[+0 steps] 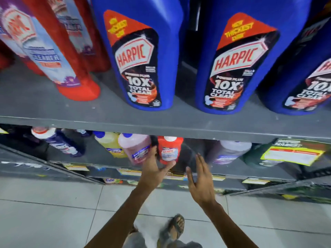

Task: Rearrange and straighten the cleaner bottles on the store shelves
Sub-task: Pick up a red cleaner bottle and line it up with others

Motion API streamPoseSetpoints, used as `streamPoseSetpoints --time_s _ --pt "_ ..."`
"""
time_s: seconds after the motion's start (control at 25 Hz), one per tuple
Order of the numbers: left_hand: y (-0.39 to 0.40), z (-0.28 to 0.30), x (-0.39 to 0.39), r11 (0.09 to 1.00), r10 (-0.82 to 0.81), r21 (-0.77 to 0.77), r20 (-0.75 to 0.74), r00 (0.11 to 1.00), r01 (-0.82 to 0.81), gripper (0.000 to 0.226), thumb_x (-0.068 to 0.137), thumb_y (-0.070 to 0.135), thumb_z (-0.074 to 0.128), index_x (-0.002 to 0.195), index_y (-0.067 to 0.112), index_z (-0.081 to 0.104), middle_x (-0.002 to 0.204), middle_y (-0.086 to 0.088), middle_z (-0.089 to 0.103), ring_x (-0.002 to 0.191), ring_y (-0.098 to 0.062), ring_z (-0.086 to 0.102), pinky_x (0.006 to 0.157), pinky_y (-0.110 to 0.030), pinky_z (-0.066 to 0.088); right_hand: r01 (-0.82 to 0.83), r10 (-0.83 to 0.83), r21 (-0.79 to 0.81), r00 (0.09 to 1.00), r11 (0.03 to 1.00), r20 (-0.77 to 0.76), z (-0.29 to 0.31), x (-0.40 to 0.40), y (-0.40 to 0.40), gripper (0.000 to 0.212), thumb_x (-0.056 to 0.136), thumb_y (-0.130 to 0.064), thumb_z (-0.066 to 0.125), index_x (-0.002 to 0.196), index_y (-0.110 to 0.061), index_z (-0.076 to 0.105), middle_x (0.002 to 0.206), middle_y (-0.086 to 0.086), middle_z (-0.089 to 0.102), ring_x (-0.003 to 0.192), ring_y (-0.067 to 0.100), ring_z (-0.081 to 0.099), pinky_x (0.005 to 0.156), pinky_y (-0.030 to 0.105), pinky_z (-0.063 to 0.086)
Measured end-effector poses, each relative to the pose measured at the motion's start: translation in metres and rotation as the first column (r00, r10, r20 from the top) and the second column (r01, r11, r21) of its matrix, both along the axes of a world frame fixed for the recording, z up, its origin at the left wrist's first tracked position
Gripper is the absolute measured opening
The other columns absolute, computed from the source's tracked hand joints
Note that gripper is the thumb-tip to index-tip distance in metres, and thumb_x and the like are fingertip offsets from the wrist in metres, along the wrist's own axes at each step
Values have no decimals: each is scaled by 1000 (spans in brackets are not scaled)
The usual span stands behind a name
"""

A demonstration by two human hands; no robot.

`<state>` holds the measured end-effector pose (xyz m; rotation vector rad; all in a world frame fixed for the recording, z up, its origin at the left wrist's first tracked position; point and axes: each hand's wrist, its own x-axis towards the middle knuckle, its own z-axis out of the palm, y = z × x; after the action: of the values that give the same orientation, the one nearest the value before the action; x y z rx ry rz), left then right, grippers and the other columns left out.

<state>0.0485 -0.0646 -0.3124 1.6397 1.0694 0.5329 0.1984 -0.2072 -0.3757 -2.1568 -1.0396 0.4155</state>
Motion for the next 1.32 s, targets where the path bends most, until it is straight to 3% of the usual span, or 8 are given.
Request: streamPoseSetpoints --time_s 0.12,0.28,0.4,0.56,0.72,0.92,1.2,1.32 --pt "16 4 15 999 14 -40 -4 1000 -14 61 81 10 90 131 9 56 115 3 75 101 10 72 92 -13 56 -112 126 -121 985 986 115 -34 11 13 73 108 -50 36 166 -5 32 173 4 20 163 28 26 132 52 27" --pt "34 -4 18 983 52 -174 -9 999 -53 67 74 22 96 132 13 65 124 -6 79 112 -25 77 101 -51 62 -187 246 -265 946 946 210 -51 14 23 71 112 -48 21 170 -9 14 179 5 5 167 22 3 137 47 7" --pt "35 -4 16 986 21 -165 -19 1000 -24 68 76 23 94 136 14 64 129 -5 77 115 -27 76 102 -52 61 -187 271 -325 933 927 237 -50 12 23 71 112 -51 10 171 -13 6 179 3 -4 167 21 -6 134 41 -5" --pt "31 10 11 988 -17 -152 -23 1000 13 60 75 20 95 127 18 66 120 4 78 110 -20 76 102 -43 62 -177 253 -325 945 929 209 -42 11 27 74 109 -52 8 171 -10 10 178 3 -4 168 23 -1 137 44 3" --pt "20 38 -28 987 23 -161 50 998 -15 55 71 -4 93 116 17 70 100 11 82 105 -20 77 88 -27 64 -202 219 -150 970 968 105 -14 -5 31 71 108 -51 25 167 -13 30 173 -4 18 165 23 23 135 40 12" --pt "34 119 -117 991 -19 -132 88 996 31 51 70 0 94 117 8 75 99 11 85 94 -5 79 78 -16 61 -250 236 162 967 955 99 53 -66 40 56 107 -44 49 160 -30 44 166 -23 35 156 -16 18 129 28 28" --pt "89 237 -234 985 -19 171 235 972 -22 62 52 19 105 106 15 75 101 0 86 95 -13 80 90 -38 66 -327 208 647 944 689 256 194 -165 113 34 99 -16 65 133 -13 70 139 -1 72 133 11 65 114 29 48" --pt "116 278 -264 949 -38 305 365 930 -81 61 55 28 99 110 30 73 100 11 85 91 -6 80 84 -26 65 -329 161 708 942 625 295 240 -200 141 30 100 -12 67 130 -10 72 134 2 75 128 12 69 110 29 51"
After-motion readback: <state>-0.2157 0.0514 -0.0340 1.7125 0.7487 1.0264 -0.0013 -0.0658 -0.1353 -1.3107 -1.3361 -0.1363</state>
